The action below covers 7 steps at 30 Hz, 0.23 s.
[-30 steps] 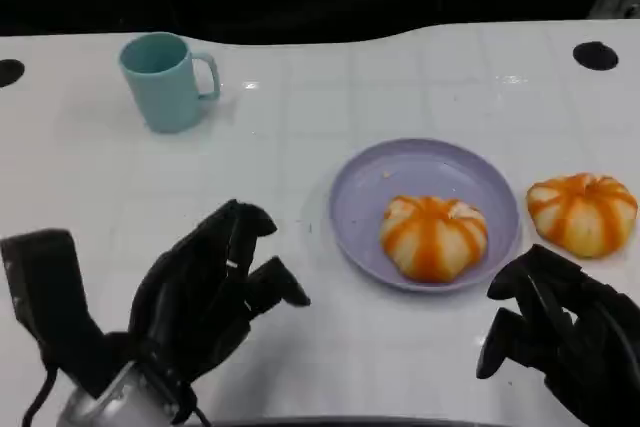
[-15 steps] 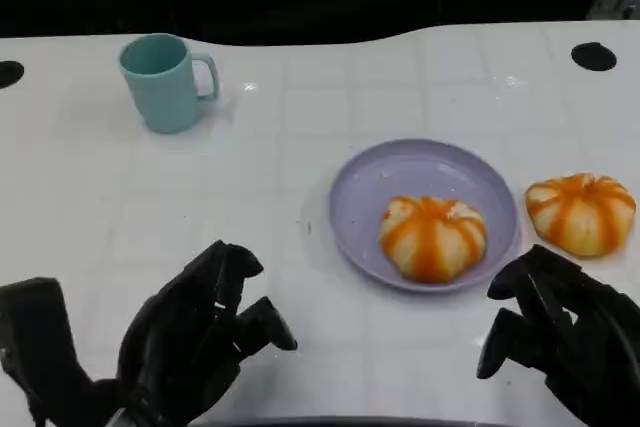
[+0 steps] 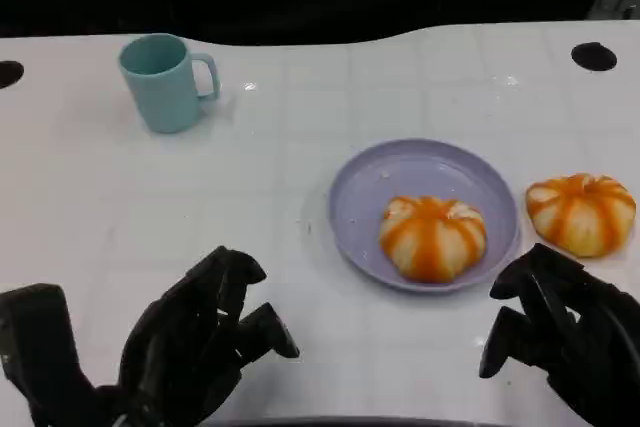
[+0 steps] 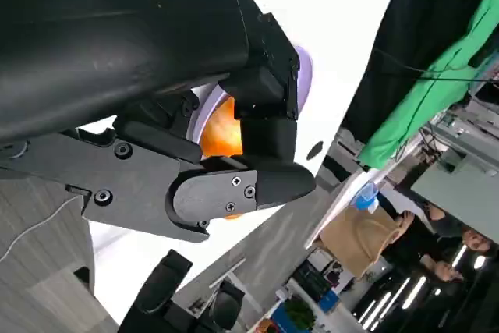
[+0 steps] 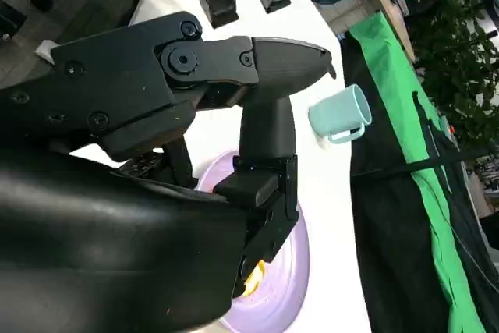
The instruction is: Grasp the bread from the table and place it into the plate.
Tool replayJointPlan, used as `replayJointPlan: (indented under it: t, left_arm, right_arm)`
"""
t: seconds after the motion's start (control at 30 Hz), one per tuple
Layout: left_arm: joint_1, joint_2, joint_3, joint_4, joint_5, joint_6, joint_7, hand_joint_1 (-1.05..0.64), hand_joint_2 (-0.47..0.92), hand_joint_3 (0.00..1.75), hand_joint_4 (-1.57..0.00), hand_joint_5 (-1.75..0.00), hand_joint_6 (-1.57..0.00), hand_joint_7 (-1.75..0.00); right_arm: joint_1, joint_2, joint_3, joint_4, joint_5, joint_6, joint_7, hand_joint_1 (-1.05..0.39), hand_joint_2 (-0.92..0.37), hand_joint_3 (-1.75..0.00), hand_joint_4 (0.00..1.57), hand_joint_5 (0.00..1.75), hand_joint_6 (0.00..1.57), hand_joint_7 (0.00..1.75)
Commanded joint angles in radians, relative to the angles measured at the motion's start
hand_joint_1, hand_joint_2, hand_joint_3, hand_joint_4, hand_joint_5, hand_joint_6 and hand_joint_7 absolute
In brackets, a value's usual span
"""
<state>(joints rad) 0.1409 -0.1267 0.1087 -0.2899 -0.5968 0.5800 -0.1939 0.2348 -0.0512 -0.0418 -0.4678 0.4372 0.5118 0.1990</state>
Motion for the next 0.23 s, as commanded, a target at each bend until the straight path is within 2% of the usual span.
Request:
replayJointPlan:
  t: [0.03,0.23]
  left_arm:
    - [-0.010,0.013,-0.001,0.015,0.002,-0.023,0.000,-0.55,0.92,0.48,-0.85,-1.75,-0.65,-1.75]
    - [-0.008,0.015,-0.001,0.017,-0.003,-0.029,-0.001,-0.55,0.92,0.48,-0.86,-1.75,-0.66,-1.75]
  right_arm:
    - [0.000,-0.011,-0.010,0.001,0.000,-0.008,-0.003,-0.45,-0.92,-0.37,0.64,1.75,0.50,1.62]
    - [0.004,-0.012,-0.009,0.006,0.002,-0.018,0.009,-0.45,-0.92,-0.37,0.65,1.75,0.50,1.61]
